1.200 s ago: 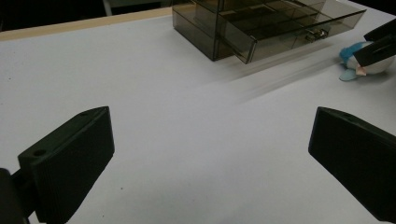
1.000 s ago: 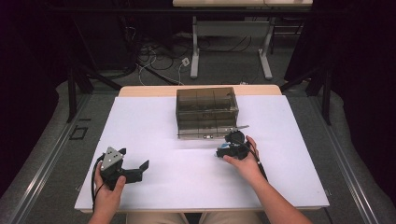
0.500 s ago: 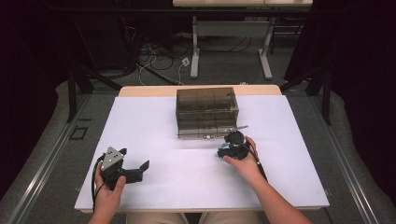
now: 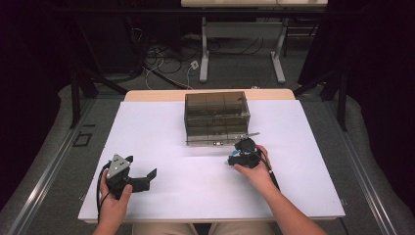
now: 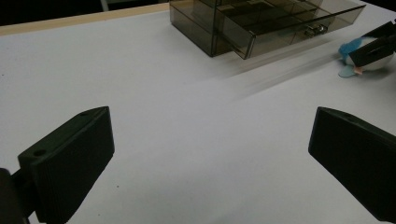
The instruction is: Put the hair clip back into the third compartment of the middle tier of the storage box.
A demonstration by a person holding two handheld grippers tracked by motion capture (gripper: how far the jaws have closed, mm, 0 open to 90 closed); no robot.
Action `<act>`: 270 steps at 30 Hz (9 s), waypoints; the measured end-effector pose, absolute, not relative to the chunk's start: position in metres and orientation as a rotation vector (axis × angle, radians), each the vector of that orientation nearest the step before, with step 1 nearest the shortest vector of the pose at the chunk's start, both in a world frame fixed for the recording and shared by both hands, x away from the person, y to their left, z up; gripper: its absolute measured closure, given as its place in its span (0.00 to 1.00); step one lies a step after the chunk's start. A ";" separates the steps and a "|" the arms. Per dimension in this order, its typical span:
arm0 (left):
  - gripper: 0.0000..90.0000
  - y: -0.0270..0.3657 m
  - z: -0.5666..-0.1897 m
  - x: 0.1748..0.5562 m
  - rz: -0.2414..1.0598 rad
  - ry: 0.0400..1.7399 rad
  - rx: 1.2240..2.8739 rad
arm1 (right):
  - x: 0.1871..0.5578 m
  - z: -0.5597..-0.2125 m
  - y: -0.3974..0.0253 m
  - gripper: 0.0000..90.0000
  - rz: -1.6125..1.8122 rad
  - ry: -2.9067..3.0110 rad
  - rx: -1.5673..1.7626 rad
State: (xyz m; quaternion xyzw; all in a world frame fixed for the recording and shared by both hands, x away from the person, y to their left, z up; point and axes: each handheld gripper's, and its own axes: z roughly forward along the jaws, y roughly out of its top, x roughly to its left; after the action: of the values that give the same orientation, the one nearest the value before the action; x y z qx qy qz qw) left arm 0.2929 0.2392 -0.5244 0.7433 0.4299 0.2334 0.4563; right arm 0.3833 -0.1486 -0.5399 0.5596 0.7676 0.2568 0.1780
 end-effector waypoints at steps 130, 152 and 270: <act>0.00 0.240 -0.526 0.294 0.564 1.068 1.831 | 0.376 -0.453 -0.141 0.37 0.970 1.997 1.351; 0.00 0.240 -0.526 0.294 0.569 1.063 1.837 | 0.399 -0.444 -0.137 0.37 0.920 1.970 1.329; 0.00 0.240 -0.527 0.296 0.564 1.060 1.836 | 0.450 -0.481 -0.129 0.34 0.758 2.054 1.484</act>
State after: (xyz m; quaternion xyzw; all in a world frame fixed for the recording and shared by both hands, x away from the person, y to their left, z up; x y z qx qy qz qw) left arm 0.2957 0.2402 -0.5272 0.7448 0.4299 0.2289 0.4562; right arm 0.4499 -0.1292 -0.4813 0.5438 0.7528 0.2778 0.2458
